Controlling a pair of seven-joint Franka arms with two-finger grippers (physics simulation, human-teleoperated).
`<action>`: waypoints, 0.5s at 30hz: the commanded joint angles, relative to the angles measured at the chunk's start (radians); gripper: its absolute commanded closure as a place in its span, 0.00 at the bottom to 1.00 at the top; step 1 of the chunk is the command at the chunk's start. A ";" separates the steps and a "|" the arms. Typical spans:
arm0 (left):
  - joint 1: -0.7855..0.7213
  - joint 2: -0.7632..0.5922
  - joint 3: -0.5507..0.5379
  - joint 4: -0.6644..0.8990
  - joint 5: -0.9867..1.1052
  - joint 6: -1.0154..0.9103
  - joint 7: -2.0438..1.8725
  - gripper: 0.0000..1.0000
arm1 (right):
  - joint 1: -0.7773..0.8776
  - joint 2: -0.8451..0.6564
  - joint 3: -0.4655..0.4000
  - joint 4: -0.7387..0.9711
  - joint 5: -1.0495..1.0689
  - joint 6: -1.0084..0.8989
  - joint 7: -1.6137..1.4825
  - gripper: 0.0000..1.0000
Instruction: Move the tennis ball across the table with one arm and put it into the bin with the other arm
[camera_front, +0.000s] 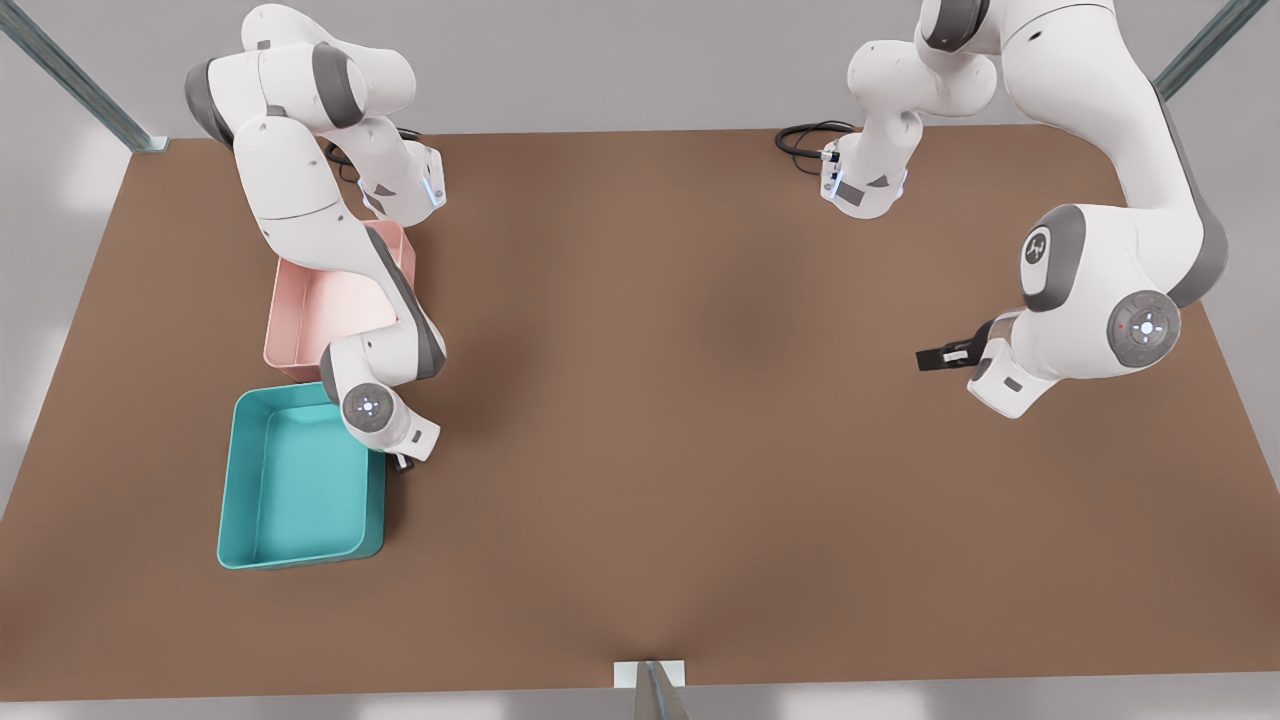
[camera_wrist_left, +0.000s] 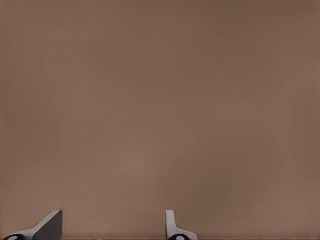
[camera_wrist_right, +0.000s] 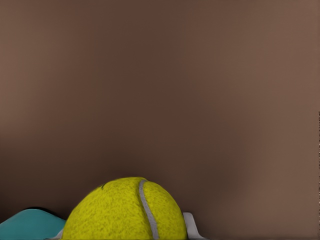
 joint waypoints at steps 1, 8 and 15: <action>0.000 -0.001 0.000 0.000 0.000 -0.006 -0.010 0.00 | 0.000 -0.001 0.000 0.000 -0.001 0.014 -0.040 0.39; 0.000 0.002 -0.005 0.002 0.002 -0.011 -0.009 0.00 | 0.037 -0.007 0.006 0.013 0.091 0.006 -0.038 0.45; 0.001 0.028 -0.008 0.024 0.022 0.002 -0.004 0.00 | 0.054 -0.033 0.020 0.080 0.208 -0.063 -0.038 0.45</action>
